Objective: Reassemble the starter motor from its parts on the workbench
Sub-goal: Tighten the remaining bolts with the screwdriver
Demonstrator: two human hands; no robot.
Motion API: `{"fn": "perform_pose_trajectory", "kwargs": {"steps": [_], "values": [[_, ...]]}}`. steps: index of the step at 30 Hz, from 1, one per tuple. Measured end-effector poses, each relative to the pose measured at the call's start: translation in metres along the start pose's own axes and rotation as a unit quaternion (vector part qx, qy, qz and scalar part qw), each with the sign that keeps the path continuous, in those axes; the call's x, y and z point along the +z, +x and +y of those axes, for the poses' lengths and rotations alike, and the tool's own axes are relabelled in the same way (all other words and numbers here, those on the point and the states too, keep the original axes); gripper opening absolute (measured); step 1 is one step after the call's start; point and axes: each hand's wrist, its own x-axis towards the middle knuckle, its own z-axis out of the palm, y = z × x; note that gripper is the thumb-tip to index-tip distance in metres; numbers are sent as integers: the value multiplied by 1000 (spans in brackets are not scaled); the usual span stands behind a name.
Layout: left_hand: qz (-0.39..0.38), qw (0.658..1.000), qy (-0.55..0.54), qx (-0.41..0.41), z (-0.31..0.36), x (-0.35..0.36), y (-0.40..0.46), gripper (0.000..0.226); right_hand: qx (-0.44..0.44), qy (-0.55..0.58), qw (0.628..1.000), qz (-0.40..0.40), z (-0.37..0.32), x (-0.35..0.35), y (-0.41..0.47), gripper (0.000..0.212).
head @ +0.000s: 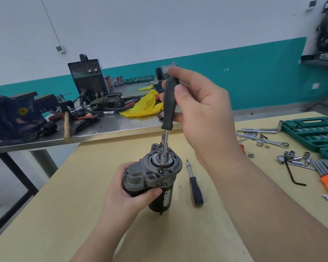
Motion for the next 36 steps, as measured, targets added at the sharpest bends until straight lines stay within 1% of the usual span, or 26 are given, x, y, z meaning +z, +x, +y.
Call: {"fn": "perform_pose_trajectory", "kwargs": {"steps": [6, 11, 18, 21, 23, 30, 34, 36], "values": [[-1, 1000, 1, 2, -1, 0, 0, 69, -37, -50, 998, 12, -1, -1, 0, 29], [-2, 1000, -2, 3, -1, 0, 0, 68, -2, 1, 1000, 3, 0, 2, -1, 32], [-4, 1000, -8, 1, -2, 0, 0, 68, -34, -47, 998, 13, -4, 0, -2, 29], [-5, 1000, -7, 2, -2, 0, 1, 70, -22, -16, 1000, 7, -4, 1, -2, 24], [-4, 1000, -7, 3, -2, 0, 1, 70, -7, 7, 1000, 1, -3, 1, -2, 26], [1, 1000, -13, 0, -2, 0, 0, 70, -36, -49, 998, 10, -5, 0, -2, 26], [1, 1000, -6, 1, -2, 0, 1, 70, -4, -1, 1000, -2, -3, 1, -3, 26], [2, 1000, -5, 1, -3, 0, 0, 72, -3, 1, 1000, -6, -3, 1, -3, 27]]}}
